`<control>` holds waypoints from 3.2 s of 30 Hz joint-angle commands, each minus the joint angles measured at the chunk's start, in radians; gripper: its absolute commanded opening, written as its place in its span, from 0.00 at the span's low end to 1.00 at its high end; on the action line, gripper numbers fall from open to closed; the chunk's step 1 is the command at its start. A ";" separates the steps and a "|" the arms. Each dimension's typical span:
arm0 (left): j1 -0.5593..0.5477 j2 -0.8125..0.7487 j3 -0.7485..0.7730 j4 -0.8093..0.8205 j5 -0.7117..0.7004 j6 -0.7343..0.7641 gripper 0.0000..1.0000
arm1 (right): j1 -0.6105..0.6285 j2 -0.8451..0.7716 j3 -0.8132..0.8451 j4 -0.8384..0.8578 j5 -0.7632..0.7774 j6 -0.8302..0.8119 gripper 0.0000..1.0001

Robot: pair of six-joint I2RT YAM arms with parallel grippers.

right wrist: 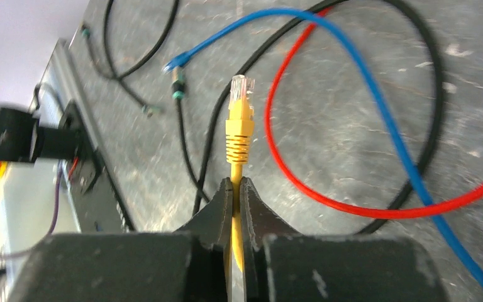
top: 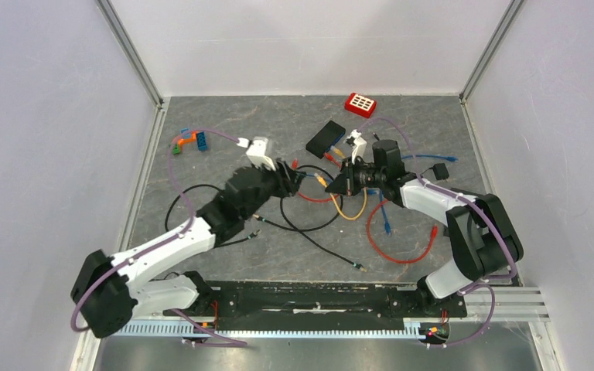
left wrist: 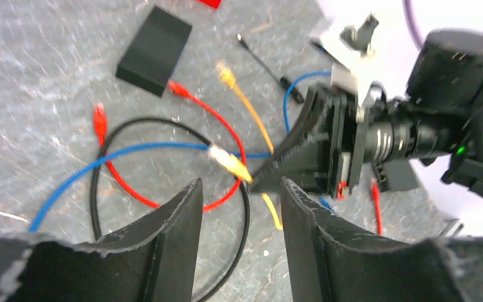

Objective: Insert the plug into the switch port
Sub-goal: Pick up the connector from the center of the board.

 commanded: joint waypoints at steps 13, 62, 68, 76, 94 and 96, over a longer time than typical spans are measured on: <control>0.356 0.088 0.190 -0.279 0.791 0.103 0.63 | -0.017 -0.077 0.084 -0.340 -0.400 -0.514 0.00; 0.307 0.454 0.012 0.369 1.027 -0.524 0.09 | 0.142 -0.346 -0.168 0.093 0.049 -0.590 0.53; 0.305 0.443 0.016 0.340 1.014 -0.524 0.09 | 0.185 -0.320 -0.157 0.066 0.103 -0.668 0.53; 0.301 0.412 0.020 0.293 0.991 -0.508 0.10 | 0.197 -0.280 -0.153 0.078 0.111 -0.693 0.38; 0.297 0.393 0.040 0.238 0.947 -0.534 0.10 | 0.218 -0.329 -0.236 0.222 0.132 -0.689 0.00; 0.296 0.391 0.043 0.249 0.947 -0.545 0.10 | 0.219 -0.318 -0.229 0.214 0.122 -0.683 0.14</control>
